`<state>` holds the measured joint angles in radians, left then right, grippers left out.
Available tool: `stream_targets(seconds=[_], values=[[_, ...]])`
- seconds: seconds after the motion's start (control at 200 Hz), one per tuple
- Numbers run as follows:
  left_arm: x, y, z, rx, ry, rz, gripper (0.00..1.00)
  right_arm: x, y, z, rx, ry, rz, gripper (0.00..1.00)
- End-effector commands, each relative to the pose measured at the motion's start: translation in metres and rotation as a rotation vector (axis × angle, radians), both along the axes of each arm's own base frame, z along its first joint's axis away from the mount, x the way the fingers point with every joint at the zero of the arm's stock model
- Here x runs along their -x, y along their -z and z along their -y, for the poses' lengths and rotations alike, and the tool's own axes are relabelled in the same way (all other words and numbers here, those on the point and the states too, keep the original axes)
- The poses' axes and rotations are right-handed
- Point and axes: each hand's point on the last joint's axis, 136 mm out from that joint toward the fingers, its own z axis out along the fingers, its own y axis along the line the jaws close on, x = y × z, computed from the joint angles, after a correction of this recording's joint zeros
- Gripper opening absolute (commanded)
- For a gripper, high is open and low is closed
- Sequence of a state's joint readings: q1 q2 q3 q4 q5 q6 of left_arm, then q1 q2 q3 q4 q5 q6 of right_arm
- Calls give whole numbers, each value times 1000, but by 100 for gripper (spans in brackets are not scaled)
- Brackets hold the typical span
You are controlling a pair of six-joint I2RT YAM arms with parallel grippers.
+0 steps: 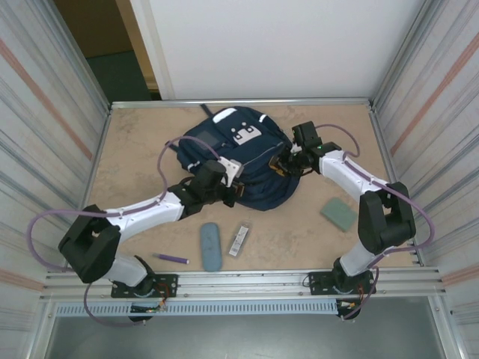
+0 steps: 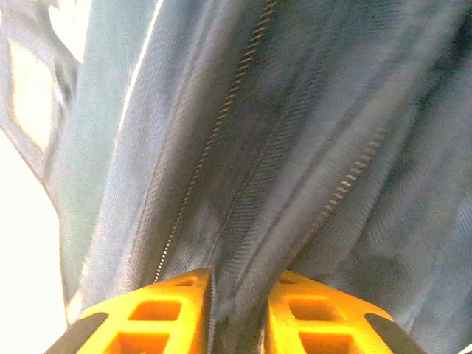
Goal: Pack the student bag
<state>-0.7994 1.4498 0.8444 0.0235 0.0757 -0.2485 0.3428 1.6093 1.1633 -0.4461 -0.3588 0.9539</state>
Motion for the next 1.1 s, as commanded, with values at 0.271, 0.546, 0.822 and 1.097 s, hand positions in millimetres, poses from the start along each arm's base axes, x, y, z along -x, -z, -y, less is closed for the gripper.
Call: stream_targets(seconds=[0.271,0.546,0.822,1.097], values=[[-20,-34,70,148,45,4,0,62,-10,34,-3,233,-144,64],[-2,-32,91,165,149,-25,0,59,-14,9,-60,211,-148,65],[6,-36,95,166,170,-25,0,50,10,-16,-96,184,-171,32],[-13,-21,35,-20,27,5,0,53,3,-7,-91,179,-132,8]])
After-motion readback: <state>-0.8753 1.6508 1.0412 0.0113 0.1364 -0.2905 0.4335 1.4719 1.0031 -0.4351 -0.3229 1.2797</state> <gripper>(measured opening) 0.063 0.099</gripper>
